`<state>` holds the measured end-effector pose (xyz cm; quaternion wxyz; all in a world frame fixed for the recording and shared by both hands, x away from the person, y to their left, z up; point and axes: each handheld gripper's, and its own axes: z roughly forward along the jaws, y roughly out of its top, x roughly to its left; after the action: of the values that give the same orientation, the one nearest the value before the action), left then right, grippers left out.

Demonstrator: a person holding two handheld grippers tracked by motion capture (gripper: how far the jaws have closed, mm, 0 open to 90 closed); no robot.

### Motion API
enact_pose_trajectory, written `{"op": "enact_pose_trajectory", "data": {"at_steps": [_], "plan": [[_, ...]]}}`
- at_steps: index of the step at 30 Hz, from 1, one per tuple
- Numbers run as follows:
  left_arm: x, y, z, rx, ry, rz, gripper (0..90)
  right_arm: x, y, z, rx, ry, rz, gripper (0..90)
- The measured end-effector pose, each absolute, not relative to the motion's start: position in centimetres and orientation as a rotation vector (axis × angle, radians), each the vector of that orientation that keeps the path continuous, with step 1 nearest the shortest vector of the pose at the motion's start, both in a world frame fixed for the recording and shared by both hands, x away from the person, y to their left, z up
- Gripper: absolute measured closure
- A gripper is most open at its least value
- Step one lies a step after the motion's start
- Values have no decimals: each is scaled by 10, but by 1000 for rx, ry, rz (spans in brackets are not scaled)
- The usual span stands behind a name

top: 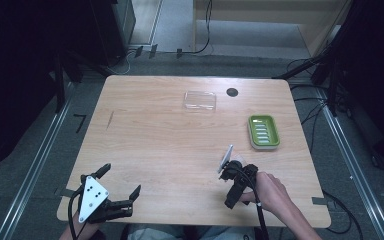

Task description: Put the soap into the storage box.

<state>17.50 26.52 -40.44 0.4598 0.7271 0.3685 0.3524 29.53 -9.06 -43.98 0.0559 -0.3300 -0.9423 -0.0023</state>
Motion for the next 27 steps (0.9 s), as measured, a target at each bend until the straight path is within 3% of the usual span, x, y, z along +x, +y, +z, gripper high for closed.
{"op": "enact_pose_trajectory", "data": {"at_steps": [27], "plan": [[174, 266, -404, 1788, 910, 866, 0, 322, -99, -427, -1119, -2891, -4, 18]]}}
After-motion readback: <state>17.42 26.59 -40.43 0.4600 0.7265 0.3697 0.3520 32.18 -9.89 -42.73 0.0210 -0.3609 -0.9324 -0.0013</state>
